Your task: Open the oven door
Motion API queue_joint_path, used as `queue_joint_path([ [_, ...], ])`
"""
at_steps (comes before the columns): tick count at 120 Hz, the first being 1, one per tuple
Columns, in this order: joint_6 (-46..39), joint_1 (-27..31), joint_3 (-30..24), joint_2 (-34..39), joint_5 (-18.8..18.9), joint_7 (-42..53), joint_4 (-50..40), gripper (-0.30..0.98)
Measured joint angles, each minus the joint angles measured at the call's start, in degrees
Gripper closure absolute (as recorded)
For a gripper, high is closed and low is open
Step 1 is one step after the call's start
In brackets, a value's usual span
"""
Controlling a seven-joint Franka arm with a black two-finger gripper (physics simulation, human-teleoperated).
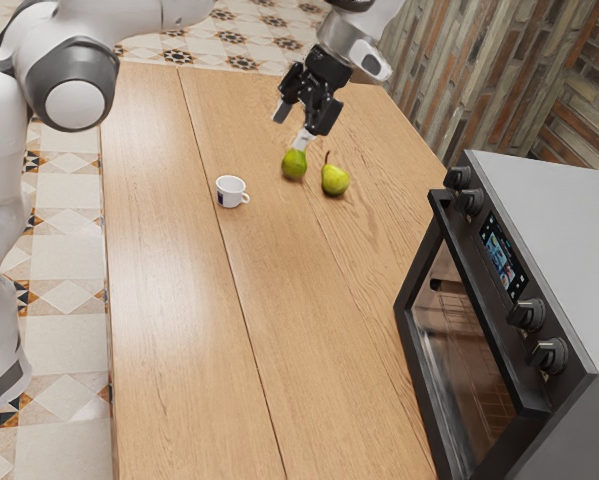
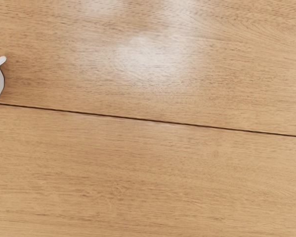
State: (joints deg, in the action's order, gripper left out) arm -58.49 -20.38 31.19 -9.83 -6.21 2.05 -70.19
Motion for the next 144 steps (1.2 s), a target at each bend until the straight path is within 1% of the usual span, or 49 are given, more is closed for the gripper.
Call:
queue_joint_path([
  [11, -7.5, 0.3, 0.2, 0.0, -0.6, 0.5, -0.3, 0.0],
  [23, -12.5, 0.8, 0.2, 0.1, -1.2, 1.2, -0.2, 0.0],
  [27, -13.8, 1.0, -0.4, 1.1, -1.2, 2.7, 2.9, 0.0],
  [33, -15.7, 1.6, -5.9, 3.4, -0.8, 8.0, 8.0, 0.0],
  [40, -17.7, -0.6, -12.0, 4.4, -0.1, 13.7, 10.7, 0.0],
  [47, -19.2, -3.1, -15.1, 4.6, 0.5, 18.5, 11.7, 0.0],
  [61, -21.0, -3.2, -19.1, 5.1, 3.9, 26.4, 11.8, 0.0],
  [72, -22.1, -2.0, -22.0, 9.4, 5.5, 31.7, 6.8, 0.0],
  [80, -24.2, -1.0, -25.1, 16.4, 6.9, 35.4, -2.3, 0.0],
  [86, -26.7, -1.7, -26.6, 21.4, 7.6, 38.3, -9.4, 0.0],
  [96, -29.9, -2.1, -30.4, 25.6, 8.4, 43.0, -14.5, 0.0],
  [104, -32.7, -2.3, -35.6, 25.7, 9.0, 46.4, -16.2, 0.0],
  [110, -35.3, -2.5, -37.9, 25.1, 9.3, 48.7, -18.1, 0.0],
  [128, -41.5, -2.4, -40.0, 20.9, 9.6, 54.5, -19.3, 0.0],
  [144, -44.7, -2.8, -41.0, 17.1, 9.7, 58.5, -17.9, 0.0],
])
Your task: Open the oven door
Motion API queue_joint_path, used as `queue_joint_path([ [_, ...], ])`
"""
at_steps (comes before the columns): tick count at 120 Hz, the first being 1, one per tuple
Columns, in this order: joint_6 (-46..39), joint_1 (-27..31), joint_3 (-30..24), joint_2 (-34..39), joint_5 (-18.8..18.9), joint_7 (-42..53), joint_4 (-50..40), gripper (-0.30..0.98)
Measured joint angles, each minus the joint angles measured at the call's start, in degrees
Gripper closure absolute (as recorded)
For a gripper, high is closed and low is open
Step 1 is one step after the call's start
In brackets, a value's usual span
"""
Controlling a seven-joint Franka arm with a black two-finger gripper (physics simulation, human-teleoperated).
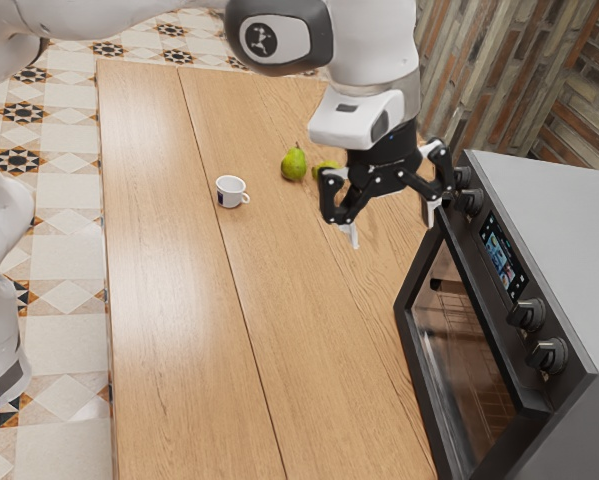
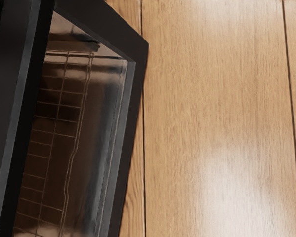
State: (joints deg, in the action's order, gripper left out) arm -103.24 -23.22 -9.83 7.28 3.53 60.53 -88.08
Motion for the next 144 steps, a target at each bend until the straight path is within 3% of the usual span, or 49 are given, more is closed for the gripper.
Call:
queue_joint_path([
  [22, -3.3, -3.7, 2.8, -1.2, 0.1, 4.2, 0.0, 0.0],
  [60, -6.4, -4.1, 3.4, -1.7, 0.1, 9.1, -2.9, 0.0],
  [89, -8.4, -3.7, 4.9, -7.5, 0.3, 11.5, 0.3, 0.0],
  [144, -9.2, -4.1, 6.4, -11.4, 0.8, 14.0, 3.6, 0.0],
])
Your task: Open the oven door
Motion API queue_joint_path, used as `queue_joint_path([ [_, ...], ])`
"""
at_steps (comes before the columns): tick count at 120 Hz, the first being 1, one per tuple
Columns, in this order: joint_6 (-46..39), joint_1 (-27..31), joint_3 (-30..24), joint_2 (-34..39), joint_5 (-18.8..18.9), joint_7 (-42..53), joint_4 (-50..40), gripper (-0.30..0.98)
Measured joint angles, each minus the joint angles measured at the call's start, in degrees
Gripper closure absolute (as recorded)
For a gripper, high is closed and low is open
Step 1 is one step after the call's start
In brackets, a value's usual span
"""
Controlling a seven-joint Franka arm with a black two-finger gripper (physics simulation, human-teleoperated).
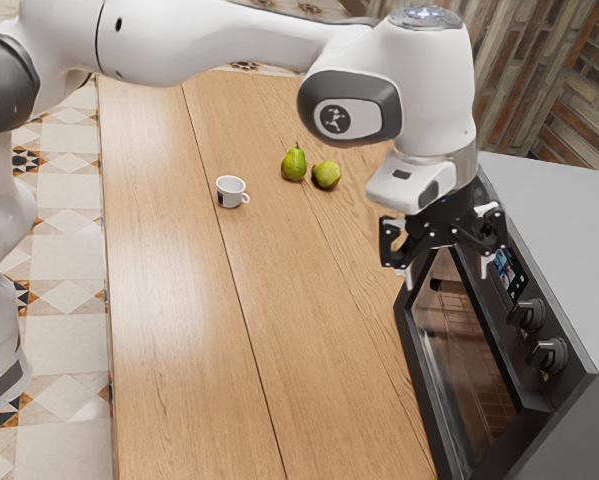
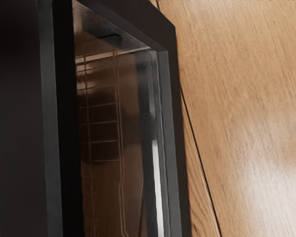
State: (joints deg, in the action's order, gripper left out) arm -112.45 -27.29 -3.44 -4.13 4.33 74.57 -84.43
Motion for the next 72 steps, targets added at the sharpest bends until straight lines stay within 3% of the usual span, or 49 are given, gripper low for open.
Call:
queue_joint_path([
  [23, -0.2, -0.2, 0.1, -0.3, 0.3, 0.4, -0.2, 0.0],
  [38, -0.5, -3.8, 4.1, -0.6, 0.4, 0.6, -0.1, 0.0],
  [72, -0.9, -3.9, 6.0, -1.3, -0.1, 0.7, -0.1, 0.0],
])
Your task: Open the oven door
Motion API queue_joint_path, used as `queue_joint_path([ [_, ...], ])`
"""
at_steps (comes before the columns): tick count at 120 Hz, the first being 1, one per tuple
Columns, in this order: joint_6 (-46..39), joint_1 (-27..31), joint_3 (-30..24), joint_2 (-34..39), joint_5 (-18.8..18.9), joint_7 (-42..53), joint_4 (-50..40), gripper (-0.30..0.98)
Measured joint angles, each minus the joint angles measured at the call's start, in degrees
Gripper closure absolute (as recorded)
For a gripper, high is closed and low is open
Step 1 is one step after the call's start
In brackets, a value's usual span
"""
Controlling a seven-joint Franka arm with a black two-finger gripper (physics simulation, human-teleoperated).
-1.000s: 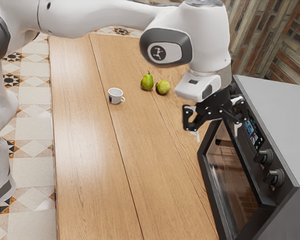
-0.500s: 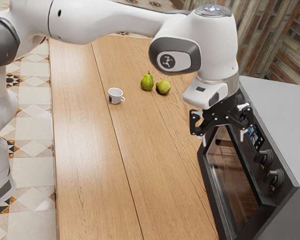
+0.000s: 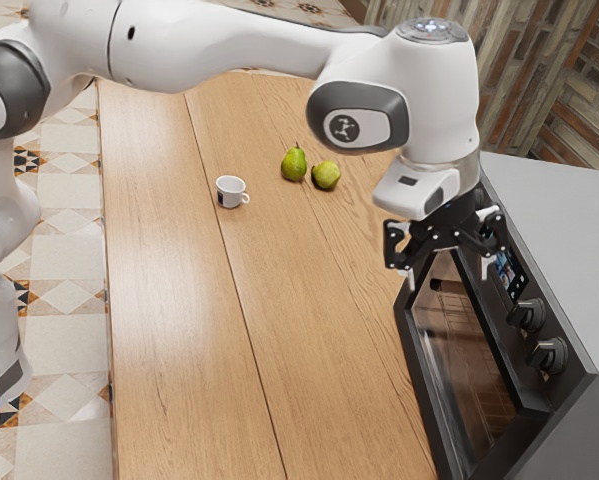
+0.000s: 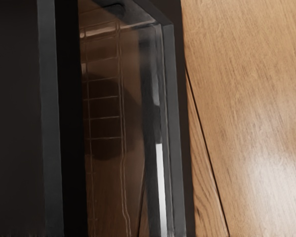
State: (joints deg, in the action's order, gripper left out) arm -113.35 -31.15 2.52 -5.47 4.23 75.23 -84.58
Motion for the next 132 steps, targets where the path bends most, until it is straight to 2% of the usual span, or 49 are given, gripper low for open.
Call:
queue_joint_path([
  [15, 0.0, -0.3, 0.2, 0.4, 0.0, -0.1, -1.2, 0.0],
  [31, -0.7, -0.4, 0.2, 3.6, 1.0, -0.5, -6.8, 0.0],
  [35, -1.2, 0.1, -0.5, 5.9, 1.9, -0.7, -9.8, 0.02],
  [39, -1.8, 2.7, -3.4, 10.7, 4.7, -1.0, -16.0, 0.04],
  [42, -2.7, 4.8, -7.3, 16.3, 8.4, -1.6, -23.6, 0.06],
  [45, -3.9, 3.8, -12.6, 22.9, 12.8, -2.5, -32.4, 0.15],
  [51, -5.1, 1.1, -29.6, 34.6, 22.3, -5.4, -45.9, 0.1],
  [57, -2.5, -4.9, -50.1, 40.2, 27.8, -8.7, -51.0, 0.07],
  [59, -0.8, -8.3, -54.5, 41.3, 29.0, -9.7, -50.0, 0.06],
  [61, 0.9, -10.9, -56.4, 42.1, 30.4, -10.6, -47.5, 0.06],
  [65, 4.6, -14.2, -54.5, 42.8, 33.0, -12.2, -39.4, 0.04],
  [67, 6.4, -15.2, -51.0, 42.5, 34.0, -12.9, -34.3, 0.04],
  [71, 10.0, -16.5, -40.1, 39.7, 34.6, -14.2, -22.0, 0.03],
  [76, 13.8, -16.5, -23.0, 33.8, 32.1, -15.5, -8.4, 0.03],
  [82, 17.2, -13.6, -5.3, 23.8, 25.5, -16.3, 3.9, 0.02],
  [85, 18.5, -9.2, 0.8, 18.6, 20.4, -16.2, 7.9, 0.02],
  [89, 20.0, -0.9, 4.3, 12.3, 13.7, -16.1, 11.1, 0.01],
  [93, 21.2, 9.4, 2.3, 6.4, 8.9, -16.0, 12.9, 0.01],
  [98, 22.4, 22.4, -4.1, 1.4, 5.6, -15.8, 14.1, 0.01],
  [103, 23.4, 29.6, -8.1, -1.2, 3.8, -15.6, 14.6, 0.01],
  [108, 24.1, 31.0, -9.9, -2.1, 2.7, -15.7, 14.8, 0.0],
  [121, 26.0, 28.4, -12.9, -2.3, 0.1, -17.8, 17.5, 0.0],
  [132, 28.2, 28.3, -13.6, 0.6, -2.6, -22.5, 18.9, 0.0],
])
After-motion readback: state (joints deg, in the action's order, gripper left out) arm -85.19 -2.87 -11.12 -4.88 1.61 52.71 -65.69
